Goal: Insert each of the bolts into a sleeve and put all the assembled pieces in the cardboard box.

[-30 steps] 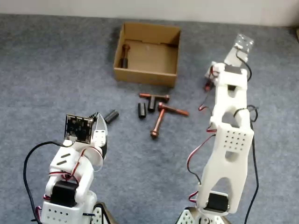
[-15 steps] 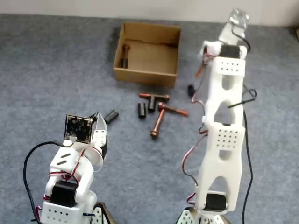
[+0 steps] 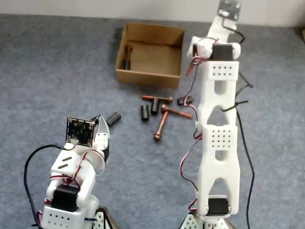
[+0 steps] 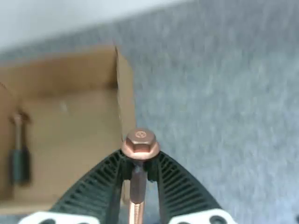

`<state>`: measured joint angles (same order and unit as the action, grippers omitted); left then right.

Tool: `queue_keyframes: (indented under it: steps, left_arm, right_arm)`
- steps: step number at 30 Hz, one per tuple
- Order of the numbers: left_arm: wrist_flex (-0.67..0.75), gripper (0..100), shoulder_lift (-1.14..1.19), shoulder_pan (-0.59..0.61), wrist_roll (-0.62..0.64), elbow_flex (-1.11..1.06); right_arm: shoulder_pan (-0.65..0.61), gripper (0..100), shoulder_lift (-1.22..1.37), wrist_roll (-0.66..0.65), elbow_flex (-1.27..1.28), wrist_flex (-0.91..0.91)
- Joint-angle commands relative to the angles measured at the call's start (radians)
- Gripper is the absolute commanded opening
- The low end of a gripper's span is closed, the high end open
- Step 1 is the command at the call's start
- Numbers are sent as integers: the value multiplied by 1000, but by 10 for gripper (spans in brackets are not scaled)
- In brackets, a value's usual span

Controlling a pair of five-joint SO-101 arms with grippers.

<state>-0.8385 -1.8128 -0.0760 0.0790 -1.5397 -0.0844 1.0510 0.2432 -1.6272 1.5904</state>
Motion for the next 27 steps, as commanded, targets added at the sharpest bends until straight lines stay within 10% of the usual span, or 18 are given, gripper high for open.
queue_keyframes:
  steps: [1, 19, 27]
  left_arm:
    - [23, 6, -7, 12, -8, 16]
    - [25, 6, -7, 13, -8, 18]
    - [26, 6, -7, 51, -5, 30]
  right_arm:
    - [-4, 5, -21, -25, -104, 93]
    - [-85, 5, -159, -269, -142, 179]
    - [-188, 5, -510, -270, 404, 176]
